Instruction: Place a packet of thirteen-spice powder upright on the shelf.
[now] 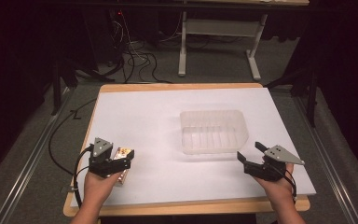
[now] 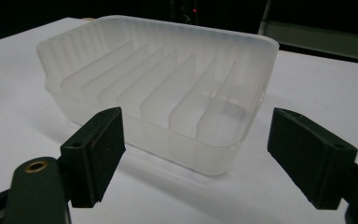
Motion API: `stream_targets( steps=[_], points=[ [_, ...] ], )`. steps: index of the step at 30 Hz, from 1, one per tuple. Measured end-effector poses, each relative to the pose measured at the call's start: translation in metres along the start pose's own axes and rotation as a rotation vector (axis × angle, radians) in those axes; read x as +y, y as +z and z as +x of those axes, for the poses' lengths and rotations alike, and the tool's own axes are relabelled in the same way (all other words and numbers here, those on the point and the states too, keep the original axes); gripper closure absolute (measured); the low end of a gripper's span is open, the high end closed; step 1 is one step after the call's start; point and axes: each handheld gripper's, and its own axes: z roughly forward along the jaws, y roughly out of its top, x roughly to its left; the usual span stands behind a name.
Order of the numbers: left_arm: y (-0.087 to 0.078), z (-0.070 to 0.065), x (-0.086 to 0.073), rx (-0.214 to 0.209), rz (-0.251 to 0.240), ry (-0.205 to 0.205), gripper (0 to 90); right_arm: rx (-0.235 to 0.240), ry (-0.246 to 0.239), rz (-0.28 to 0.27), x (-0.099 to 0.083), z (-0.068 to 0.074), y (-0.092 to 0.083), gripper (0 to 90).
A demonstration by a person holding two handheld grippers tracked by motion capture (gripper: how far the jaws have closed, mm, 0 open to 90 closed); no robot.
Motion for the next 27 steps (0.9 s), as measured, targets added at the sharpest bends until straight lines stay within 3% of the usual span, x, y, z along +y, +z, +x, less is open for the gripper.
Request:
stream_targets(
  steps=[4, 8, 12, 18, 27],
  points=[
    [0.003, 0.001, 0.0, 0.028, 0.06, -0.006, 14.8, 0.011, 0.014, -0.003, -0.002, -0.003, 0.003, 18.5],
    [0.004, 0.002, 0.001, 0.034, 0.088, -0.017, 14.8, 0.001, 0.028, 0.005, -0.002, -0.005, 0.003, 15.1],
    [0.005, 0.002, 0.002, 0.036, 0.123, -0.004, 14.9, 0.0, 0.035, 0.001, -0.002, -0.006, 0.002, 14.1],
    [0.006, 0.002, 0.004, 0.05, 0.199, 0.051, 14.9, -0.01, 0.036, 0.003, -0.002, -0.005, 0.001, 13.2],
    [0.012, 0.009, 0.009, 0.058, 0.311, 0.063, 14.7, -0.006, 0.024, 0.002, -0.002, -0.004, 0.0, 14.1]
  ],
)
